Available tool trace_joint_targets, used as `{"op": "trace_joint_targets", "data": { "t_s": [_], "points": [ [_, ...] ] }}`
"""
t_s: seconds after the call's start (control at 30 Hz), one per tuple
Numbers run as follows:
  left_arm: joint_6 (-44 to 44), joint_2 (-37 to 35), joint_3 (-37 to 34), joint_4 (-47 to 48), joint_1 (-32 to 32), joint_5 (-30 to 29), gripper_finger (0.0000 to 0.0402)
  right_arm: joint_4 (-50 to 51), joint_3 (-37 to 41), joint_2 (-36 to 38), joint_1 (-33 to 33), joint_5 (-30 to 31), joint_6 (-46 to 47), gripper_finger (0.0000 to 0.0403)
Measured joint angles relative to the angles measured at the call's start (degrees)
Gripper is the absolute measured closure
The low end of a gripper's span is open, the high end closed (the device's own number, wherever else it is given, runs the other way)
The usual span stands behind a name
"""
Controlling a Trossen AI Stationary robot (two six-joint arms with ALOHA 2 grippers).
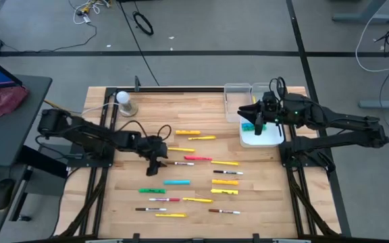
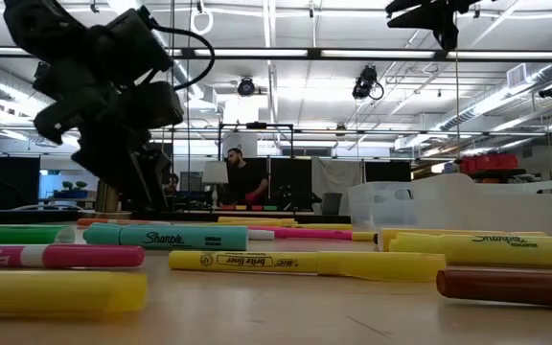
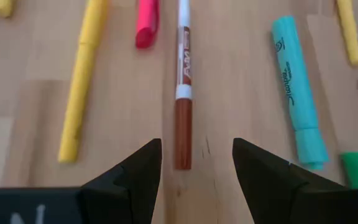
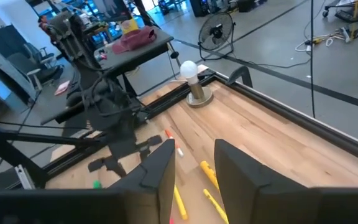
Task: Pick & Place Markers
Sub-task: Put the brown marker pen into the transparent bin
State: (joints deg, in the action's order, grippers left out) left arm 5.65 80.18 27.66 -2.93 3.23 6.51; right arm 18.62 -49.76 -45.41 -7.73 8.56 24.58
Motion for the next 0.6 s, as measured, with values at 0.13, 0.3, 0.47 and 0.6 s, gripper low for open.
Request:
{"op": "trace_joint_targets", "data": {
  "t_s": [0.13, 0.3, 0.47, 0.6],
  "points": [
    [-0.4, 4.5, -0.1, -1.8, 1.5, -4.4, 0.0209, 0.0, 0.0, 0.0, -0.5, 0.0, 0.0, 0.0291],
    [-0.1, 7.8, 0.1, -3.8, 2.3, -7.6, 0.0253, 0.0, 0.0, 0.0, -0.5, 0.0, 0.4, 0.0292],
    [1.5, 8.2, 0.1, -4.3, 2.5, -9.1, 0.0324, 0.0, 0.0, 0.0, -0.5, 0.0, -0.2, 0.0292],
    [2.5, 8.2, 0.1, -4.4, 2.5, -7.9, 0.0369, 0.0, 0.0, 0.0, -0.5, 0.0, -1.6, 0.0292]
  ]
}}
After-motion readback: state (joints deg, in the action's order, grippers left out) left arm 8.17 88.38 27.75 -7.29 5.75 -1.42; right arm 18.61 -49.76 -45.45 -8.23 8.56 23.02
